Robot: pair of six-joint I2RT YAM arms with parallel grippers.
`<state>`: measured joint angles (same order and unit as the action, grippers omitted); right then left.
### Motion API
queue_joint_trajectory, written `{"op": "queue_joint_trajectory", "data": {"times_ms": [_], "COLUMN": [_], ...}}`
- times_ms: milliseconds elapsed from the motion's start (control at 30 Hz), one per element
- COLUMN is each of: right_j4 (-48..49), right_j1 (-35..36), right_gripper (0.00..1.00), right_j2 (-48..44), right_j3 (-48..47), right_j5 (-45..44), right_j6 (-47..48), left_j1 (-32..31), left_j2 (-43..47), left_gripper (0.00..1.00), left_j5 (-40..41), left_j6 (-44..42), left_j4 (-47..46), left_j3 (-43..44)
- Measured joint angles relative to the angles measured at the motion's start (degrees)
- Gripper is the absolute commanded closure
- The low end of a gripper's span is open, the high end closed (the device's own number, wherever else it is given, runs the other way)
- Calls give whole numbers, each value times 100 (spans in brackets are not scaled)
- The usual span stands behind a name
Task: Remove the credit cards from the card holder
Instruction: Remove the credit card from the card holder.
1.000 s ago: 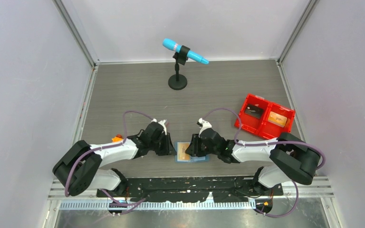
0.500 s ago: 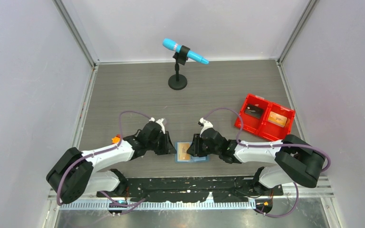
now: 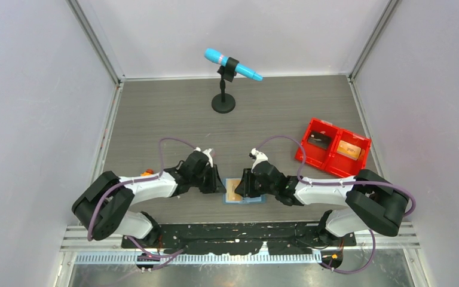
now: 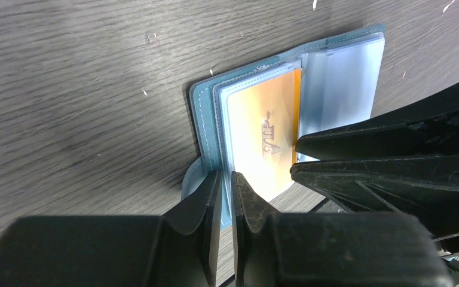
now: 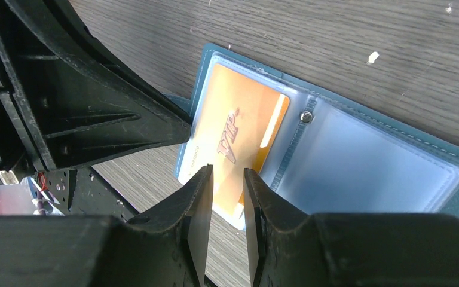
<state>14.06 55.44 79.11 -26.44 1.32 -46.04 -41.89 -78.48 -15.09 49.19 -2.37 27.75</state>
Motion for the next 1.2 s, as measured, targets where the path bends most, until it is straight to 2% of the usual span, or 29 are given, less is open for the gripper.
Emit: {"op": "queue_joint_trajectory", "data": {"times_ms": [400,1200], "right_j4": [-284,-468], "right_j1": [-2,-7], "right_gripper": [63,65], "right_j2": [-127,-149], "right_j3": [0,-2], "right_j5": [-402,-649], "right_j6": [33,66], "left_j1": [0,4], "left_j2": [-149,-459], "left_gripper": [89,89], "left_j5": [-11,-201], "left_j6": [13,153], "left_j4": [-63,-415], "left_j3": [63,133]}}
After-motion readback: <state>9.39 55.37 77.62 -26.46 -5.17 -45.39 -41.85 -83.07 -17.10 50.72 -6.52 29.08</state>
